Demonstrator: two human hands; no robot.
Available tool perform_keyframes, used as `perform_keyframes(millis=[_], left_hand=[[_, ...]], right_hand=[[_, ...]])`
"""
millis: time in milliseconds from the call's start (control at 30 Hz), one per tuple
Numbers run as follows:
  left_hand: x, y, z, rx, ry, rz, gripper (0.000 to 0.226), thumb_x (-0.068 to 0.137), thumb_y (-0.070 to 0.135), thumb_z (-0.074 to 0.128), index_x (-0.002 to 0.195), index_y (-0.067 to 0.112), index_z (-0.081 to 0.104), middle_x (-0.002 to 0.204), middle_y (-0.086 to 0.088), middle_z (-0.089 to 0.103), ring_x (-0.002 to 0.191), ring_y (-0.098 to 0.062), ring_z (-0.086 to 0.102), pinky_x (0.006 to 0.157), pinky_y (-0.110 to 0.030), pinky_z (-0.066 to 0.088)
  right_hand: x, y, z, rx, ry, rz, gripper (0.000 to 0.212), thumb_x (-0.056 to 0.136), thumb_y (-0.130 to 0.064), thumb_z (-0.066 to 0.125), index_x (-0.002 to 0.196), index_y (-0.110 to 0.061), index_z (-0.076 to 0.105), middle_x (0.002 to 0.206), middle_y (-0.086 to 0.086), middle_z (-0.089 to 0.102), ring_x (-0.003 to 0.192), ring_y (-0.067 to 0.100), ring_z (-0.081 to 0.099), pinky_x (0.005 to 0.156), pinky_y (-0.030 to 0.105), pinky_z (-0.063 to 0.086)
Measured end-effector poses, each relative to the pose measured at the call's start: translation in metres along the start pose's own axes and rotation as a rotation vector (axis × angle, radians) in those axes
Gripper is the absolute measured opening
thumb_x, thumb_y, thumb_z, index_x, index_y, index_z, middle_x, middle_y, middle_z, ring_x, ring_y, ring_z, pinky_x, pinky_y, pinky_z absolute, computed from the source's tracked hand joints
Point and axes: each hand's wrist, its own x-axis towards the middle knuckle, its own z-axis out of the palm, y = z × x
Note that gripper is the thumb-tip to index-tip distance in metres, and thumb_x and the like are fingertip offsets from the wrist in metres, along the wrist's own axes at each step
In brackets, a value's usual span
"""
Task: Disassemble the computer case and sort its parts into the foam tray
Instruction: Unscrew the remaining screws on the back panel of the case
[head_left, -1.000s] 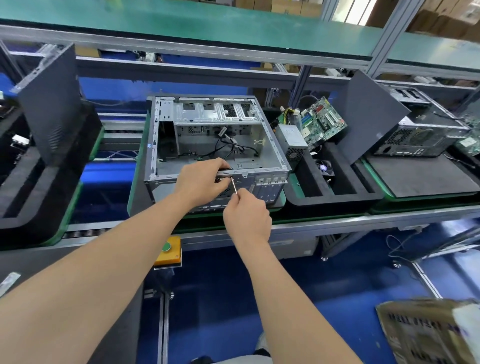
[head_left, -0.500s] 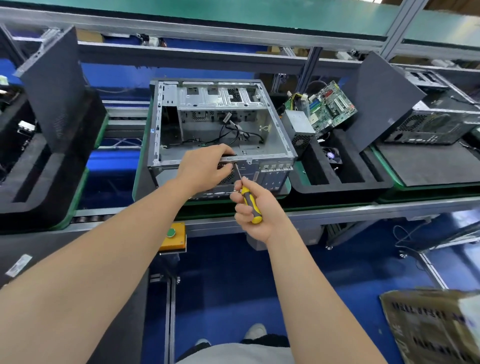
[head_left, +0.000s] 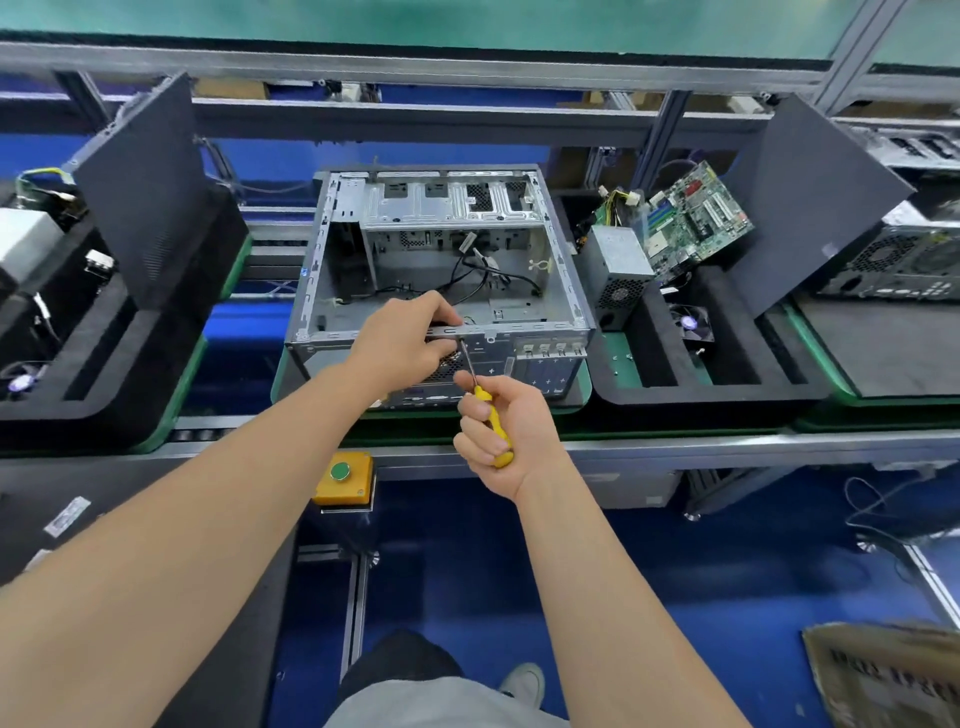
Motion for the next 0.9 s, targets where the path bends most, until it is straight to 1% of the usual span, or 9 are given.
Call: perform_keyframes(millis=[100, 200, 267, 333, 400, 500, 633, 700, 900], left_hand=[[0.002, 0.0, 0.0, 0.005, -0.017, -0.014, 0.025, 0.093, 0.027, 0.071, 0.116, 0.027, 0.062, 0.115, 0.005, 0.069, 0.114, -0.023, 0.059, 0.091, -0.044, 0.051], [0.004, -0.002, 0.0, -0.019, -0.033, -0.018, 0.025, 0.093, 0.028, 0.072, 0.115, 0.028, 0.061, 0.117, 0.005, 0.069, 0.115, -0.021, 0.059, 0.092, -0.043, 0.051], [0.004, -0.004, -0.001, -0.022, -0.046, 0.006, 0.024, 0.093, 0.029, 0.071, 0.114, 0.029, 0.059, 0.114, 0.007, 0.069, 0.11, -0.021, 0.061, 0.087, -0.041, 0.052], [0.002, -0.007, -0.003, -0.01, -0.044, 0.072, 0.024, 0.094, 0.031, 0.069, 0.113, 0.028, 0.055, 0.11, 0.007, 0.07, 0.101, -0.021, 0.064, 0.077, -0.038, 0.05], [0.0, -0.009, -0.003, 0.019, -0.029, 0.146, 0.029, 0.095, 0.034, 0.066, 0.119, 0.027, 0.05, 0.115, 0.004, 0.07, 0.093, -0.023, 0.066, 0.071, -0.036, 0.048], [-0.002, -0.009, -0.004, 0.081, -0.029, 0.191, 0.039, 0.098, 0.036, 0.058, 0.135, 0.027, 0.048, 0.127, 0.001, 0.068, 0.101, -0.024, 0.068, 0.081, -0.043, 0.056], [-0.003, -0.01, -0.005, 0.144, -0.022, 0.241, 0.039, 0.103, 0.036, 0.05, 0.14, 0.026, 0.054, 0.136, 0.005, 0.064, 0.119, -0.021, 0.062, 0.092, -0.043, 0.053], [-0.004, -0.009, -0.004, 0.175, -0.002, 0.235, 0.039, 0.104, 0.039, 0.047, 0.14, 0.026, 0.053, 0.135, 0.005, 0.064, 0.117, -0.022, 0.063, 0.088, -0.043, 0.054], [-0.006, -0.01, -0.001, 0.251, 0.039, 0.272, 0.038, 0.105, 0.04, 0.046, 0.138, 0.023, 0.053, 0.132, 0.003, 0.065, 0.109, -0.023, 0.066, 0.076, -0.039, 0.051]], right_hand=[[0.001, 0.005, 0.013, -0.507, 0.306, -0.159, 0.024, 0.099, -0.018, 0.047, 0.095, -0.009, 0.069, 0.06, 0.002, 0.05, 0.035, 0.018, 0.035, 0.037, 0.023, 0.025], [0.003, 0.025, 0.025, -1.522, 0.686, -0.55, 0.02, 0.099, -0.02, 0.045, 0.081, -0.013, 0.052, 0.066, 0.002, 0.051, 0.052, 0.026, 0.046, 0.05, 0.033, 0.033], [0.007, 0.037, 0.029, -1.744, 0.826, -0.66, 0.016, 0.101, -0.021, 0.047, 0.085, -0.016, 0.047, 0.068, 0.0, 0.047, 0.057, 0.026, 0.045, 0.056, 0.034, 0.034], [0.012, 0.042, 0.027, -1.765, 0.898, -0.705, 0.017, 0.1, -0.022, 0.048, 0.084, -0.017, 0.047, 0.068, 0.0, 0.048, 0.059, 0.027, 0.045, 0.059, 0.035, 0.033], [0.013, 0.04, 0.023, -1.73, 0.921, -0.729, 0.023, 0.1, -0.023, 0.048, 0.078, -0.018, 0.049, 0.066, -0.003, 0.053, 0.059, 0.027, 0.05, 0.057, 0.034, 0.032], [0.007, 0.027, 0.019, -1.539, 0.842, -0.66, 0.026, 0.099, -0.028, 0.049, 0.079, -0.025, 0.065, 0.064, -0.005, 0.06, 0.059, 0.02, 0.057, 0.052, 0.029, 0.034], [0.003, 0.009, 0.017, -0.749, 0.547, -0.352, 0.024, 0.098, -0.022, 0.057, 0.099, -0.022, 0.081, 0.065, 0.006, 0.061, 0.047, 0.019, 0.049, 0.049, 0.029, 0.045], [0.0, 0.003, 0.013, -0.498, 0.399, -0.219, 0.026, 0.101, -0.02, 0.056, 0.111, -0.014, 0.079, 0.067, 0.008, 0.056, 0.048, 0.017, 0.046, 0.045, 0.026, 0.043], [-0.006, -0.001, -0.004, -0.139, -0.023, -0.052, 0.036, 0.109, -0.021, 0.048, 0.14, -0.01, 0.062, 0.079, 0.002, 0.049, 0.043, 0.006, 0.039, 0.035, 0.018, 0.038]])
